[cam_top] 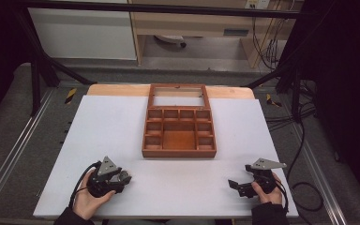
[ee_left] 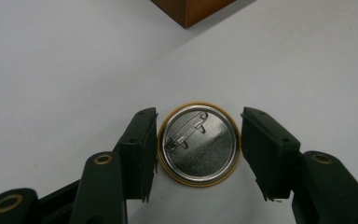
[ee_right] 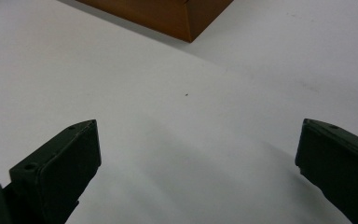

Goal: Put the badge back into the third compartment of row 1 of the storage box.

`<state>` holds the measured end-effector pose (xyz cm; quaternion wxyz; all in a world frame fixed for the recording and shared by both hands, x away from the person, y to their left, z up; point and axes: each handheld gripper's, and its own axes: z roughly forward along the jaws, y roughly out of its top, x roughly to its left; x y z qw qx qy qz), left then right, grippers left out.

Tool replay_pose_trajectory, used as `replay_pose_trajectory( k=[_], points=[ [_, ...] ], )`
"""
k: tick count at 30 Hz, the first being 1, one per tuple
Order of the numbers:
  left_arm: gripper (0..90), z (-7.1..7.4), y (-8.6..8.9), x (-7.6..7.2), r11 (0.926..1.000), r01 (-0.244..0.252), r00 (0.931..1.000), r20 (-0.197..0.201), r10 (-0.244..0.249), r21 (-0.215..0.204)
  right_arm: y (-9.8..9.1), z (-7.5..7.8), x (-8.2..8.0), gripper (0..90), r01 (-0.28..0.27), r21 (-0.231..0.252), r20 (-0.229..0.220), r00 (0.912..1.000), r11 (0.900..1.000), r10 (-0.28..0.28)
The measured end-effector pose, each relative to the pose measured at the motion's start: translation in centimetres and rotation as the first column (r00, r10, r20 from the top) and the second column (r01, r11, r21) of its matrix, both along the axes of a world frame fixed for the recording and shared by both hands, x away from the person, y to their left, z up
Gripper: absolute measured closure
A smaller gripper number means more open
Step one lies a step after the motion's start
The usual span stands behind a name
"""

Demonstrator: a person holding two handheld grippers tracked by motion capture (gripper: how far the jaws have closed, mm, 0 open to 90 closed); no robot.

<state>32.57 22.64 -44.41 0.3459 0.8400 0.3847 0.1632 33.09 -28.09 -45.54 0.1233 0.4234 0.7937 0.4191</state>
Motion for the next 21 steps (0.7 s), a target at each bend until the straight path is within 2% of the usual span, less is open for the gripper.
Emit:
replay_pose_trajectory(
  k=[16, 21],
  points=[
    [47.6, 0.53, 0.11, -0.27, 1.0000, -0.002, 0.9996, 0.027, 0.002, -0.008, 0.02, -0.01, 0.00, 0.6, 0.000, -0.003, -0.004, 1.0000, 1.0000, 0.000],
    [47.6, 0.89, 0.25, -0.42, 0.9997, -0.004, 0.9991, 0.042, 0.005, -0.024, 0.02, -0.01, 0.00, 0.7, 0.000, -0.002, -0.004, 1.0000, 1.0000, 0.000]
  ],
)
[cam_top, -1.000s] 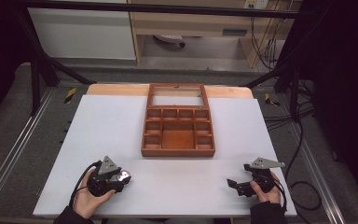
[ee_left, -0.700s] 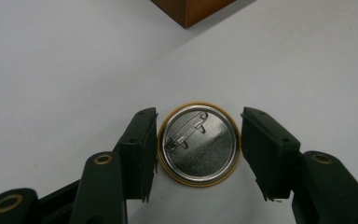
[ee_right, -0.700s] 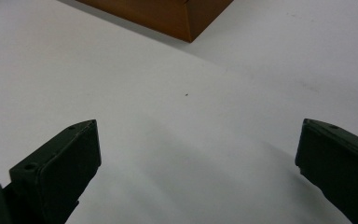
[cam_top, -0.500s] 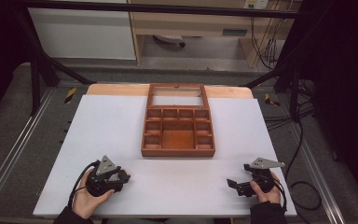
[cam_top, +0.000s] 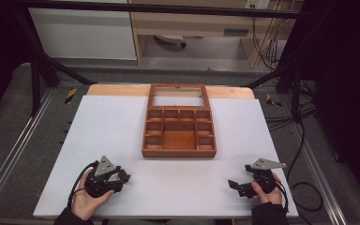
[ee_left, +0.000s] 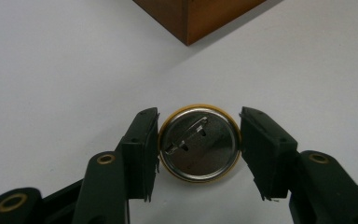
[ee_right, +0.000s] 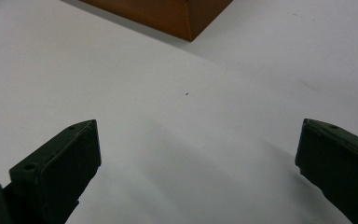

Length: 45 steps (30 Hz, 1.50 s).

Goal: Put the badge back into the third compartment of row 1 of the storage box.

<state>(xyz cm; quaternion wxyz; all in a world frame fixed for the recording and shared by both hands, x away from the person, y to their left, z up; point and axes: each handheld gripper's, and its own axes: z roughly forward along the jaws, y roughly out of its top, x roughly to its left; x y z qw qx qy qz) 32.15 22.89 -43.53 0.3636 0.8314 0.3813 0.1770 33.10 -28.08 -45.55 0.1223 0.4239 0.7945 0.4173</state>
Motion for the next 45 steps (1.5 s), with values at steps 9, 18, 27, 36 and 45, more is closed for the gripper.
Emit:
replay_pose_trajectory(
  k=[9, 18, 27, 36, 45],
  points=[
    [47.7, 0.4, 0.1, -0.2, 0.9999, -0.003, 0.9999, 0.012, 0.003, -0.011, 0.0, 0.0, 0.0, 0.7, -0.002, -0.001, 0.000, 1.0000, 1.0000, 0.002],
    [47.7, 0.8, 0.2, -0.3, 0.9998, -0.005, 0.9997, 0.023, 0.005, -0.019, 0.0, 0.0, 0.0, 0.6, -0.001, 0.000, 0.000, 1.0000, 1.0000, 0.001],
    [47.7, 1.4, 0.3, -0.3, 0.9995, -0.007, 0.9995, 0.031, 0.008, -0.032, 0.0, 0.0, 0.0, 0.7, 0.000, -0.004, 0.001, 1.0000, 1.0000, 0.000],
    [47.7, 2.0, 0.1, -0.3, 0.9990, -0.006, 0.9992, 0.040, 0.008, -0.044, 0.0, 0.0, 0.0, 0.7, 0.001, -0.010, 0.000, 1.0000, 1.0000, -0.001],
    [47.7, 2.7, -0.6, -0.2, 0.9990, 0.000, 0.9988, 0.049, 0.003, -0.045, 0.0, 0.0, 0.0, 0.7, 0.003, -0.012, 0.001, 1.0000, 0.9999, -0.003]
  ],
)
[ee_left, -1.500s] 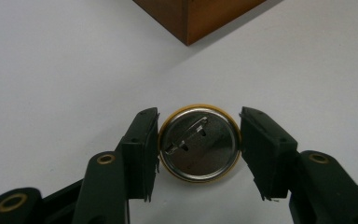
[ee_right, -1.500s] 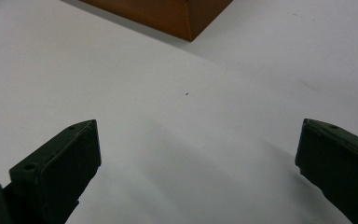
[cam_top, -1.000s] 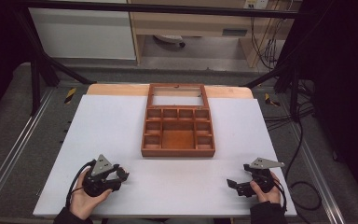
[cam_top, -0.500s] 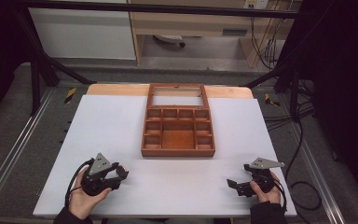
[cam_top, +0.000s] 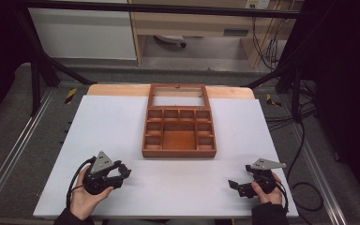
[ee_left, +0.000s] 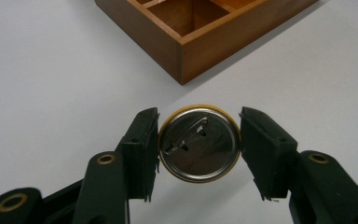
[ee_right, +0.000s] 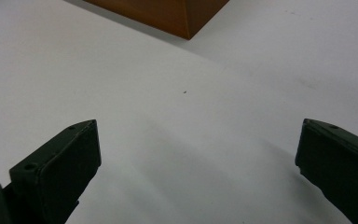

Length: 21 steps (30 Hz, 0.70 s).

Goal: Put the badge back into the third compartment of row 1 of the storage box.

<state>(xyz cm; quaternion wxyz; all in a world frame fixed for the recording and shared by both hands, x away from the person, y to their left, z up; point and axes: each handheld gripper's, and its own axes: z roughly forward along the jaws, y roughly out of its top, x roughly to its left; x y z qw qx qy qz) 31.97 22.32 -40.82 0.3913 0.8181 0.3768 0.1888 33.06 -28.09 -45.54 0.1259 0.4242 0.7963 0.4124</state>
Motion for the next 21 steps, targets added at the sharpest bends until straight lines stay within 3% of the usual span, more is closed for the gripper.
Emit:
replay_pose_trajectory(
  k=[21],
  points=[
    [47.7, 0.8, -1.2, 0.7, 0.9998, 0.016, 0.9998, 0.007, -0.016, 0.013, 0.0, 0.0, 0.0, 0.7, 0.003, -0.004, -0.004, 1.0000, 1.0000, -0.003]
  ],
)
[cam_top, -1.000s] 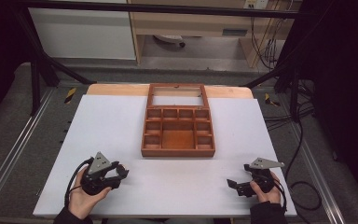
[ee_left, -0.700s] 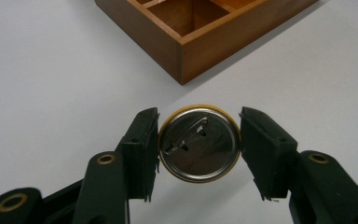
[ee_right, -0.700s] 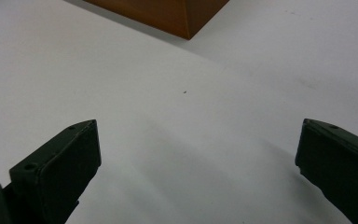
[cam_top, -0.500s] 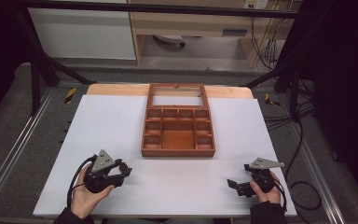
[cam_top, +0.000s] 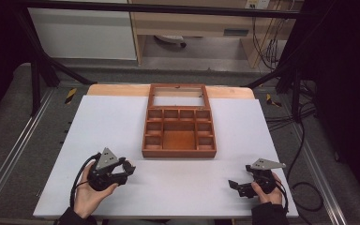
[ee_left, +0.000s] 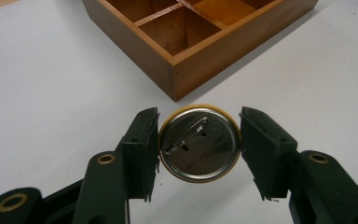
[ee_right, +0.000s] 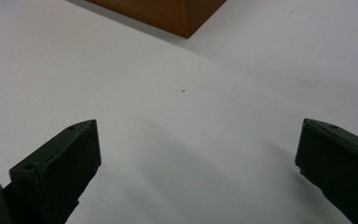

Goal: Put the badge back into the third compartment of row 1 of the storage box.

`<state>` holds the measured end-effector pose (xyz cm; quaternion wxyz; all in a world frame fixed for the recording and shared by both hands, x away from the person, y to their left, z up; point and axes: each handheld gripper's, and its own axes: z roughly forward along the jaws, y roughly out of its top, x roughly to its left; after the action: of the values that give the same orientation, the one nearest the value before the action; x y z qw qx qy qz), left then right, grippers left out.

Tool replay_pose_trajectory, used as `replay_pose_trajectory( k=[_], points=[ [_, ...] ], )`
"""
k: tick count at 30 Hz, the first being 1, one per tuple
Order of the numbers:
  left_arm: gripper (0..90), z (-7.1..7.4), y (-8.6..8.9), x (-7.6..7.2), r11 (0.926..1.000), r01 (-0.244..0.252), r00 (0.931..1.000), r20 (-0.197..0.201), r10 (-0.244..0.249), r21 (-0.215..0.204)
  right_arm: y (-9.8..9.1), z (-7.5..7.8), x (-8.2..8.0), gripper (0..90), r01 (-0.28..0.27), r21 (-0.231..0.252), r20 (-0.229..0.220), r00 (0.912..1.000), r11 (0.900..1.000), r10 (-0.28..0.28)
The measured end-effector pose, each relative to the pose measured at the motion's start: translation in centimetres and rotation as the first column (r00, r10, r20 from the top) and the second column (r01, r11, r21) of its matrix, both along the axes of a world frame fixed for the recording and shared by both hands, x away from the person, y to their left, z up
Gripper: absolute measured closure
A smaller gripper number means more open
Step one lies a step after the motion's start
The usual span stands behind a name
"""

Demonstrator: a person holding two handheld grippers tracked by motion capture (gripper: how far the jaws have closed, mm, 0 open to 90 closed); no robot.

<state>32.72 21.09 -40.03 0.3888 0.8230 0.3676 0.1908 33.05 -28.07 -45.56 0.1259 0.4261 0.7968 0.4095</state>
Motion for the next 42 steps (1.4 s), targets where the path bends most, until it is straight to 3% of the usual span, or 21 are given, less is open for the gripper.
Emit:
replay_pose_trajectory(
  k=[42],
  points=[
    [47.7, 2.6, -3.6, 3.3, 0.9993, 0.017, 0.9994, 0.032, -0.016, -0.032, -0.2, 0.0, 0.0, 0.7, -0.003, -0.003, 0.012, 0.9999, 1.0000, 0.003]
  ],
)
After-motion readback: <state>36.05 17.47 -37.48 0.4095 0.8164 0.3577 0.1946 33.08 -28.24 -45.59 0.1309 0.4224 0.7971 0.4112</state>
